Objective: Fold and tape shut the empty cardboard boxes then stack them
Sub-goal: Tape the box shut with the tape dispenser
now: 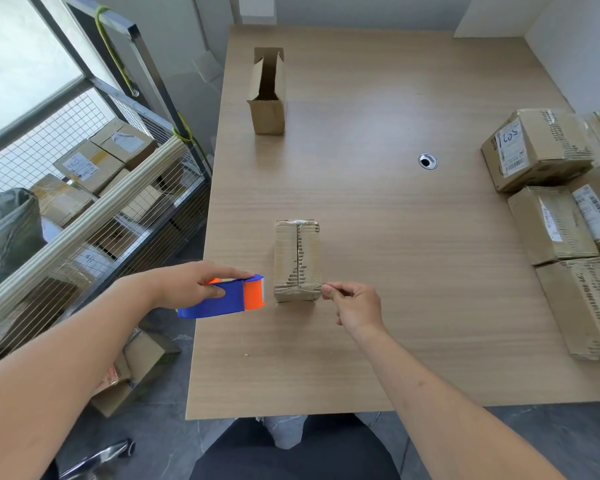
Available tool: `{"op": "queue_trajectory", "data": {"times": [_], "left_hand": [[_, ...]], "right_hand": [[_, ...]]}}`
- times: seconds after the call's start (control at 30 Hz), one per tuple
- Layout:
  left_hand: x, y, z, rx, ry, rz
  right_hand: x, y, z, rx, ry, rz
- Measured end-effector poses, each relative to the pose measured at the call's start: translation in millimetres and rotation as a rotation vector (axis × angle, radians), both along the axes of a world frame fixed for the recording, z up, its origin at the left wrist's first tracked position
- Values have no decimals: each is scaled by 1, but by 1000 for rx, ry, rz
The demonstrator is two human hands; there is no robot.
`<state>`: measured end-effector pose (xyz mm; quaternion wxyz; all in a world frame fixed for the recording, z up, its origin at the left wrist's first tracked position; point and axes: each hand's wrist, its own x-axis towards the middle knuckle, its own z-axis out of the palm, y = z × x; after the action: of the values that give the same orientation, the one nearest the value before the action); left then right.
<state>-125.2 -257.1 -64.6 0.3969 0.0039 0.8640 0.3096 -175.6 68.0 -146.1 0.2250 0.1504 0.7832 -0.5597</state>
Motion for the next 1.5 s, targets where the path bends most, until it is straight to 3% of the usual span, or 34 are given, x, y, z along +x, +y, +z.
{"op": "queue_trajectory", "data": {"times": [0.1, 0.23, 0.33, 0.43, 0.53, 0.73, 0.97, 1.17, 1.5], "left_hand": [[-8, 8, -7, -98, 62, -56], [-12, 14, -16, -138, 117, -83], [-13, 12, -19, -109, 109, -57], [-15, 16, -20, -80, 94, -40], [-15, 26, -22, -43, 83, -35], [-9, 28, -28, -7, 71, 16], [-6, 36, -32, 43, 71, 65], [3, 35, -42, 98, 70, 85], [36, 17, -48, 230, 66, 118]], "right_hand": [[-5, 1, -9, -28, -24, 45], [-9, 7, -15, 159, -2, 199], [-12, 10, -1, 240, 304, 319], [-14, -5, 12, 298, 618, 583], [-20, -21, 14, 448, 638, 823], [-28, -19, -2, 569, 801, 943], [-14, -26, 2, 559, 719, 848], [-8, -28, -23, 749, 766, 930], [-11, -29, -21, 791, 722, 991]]}}
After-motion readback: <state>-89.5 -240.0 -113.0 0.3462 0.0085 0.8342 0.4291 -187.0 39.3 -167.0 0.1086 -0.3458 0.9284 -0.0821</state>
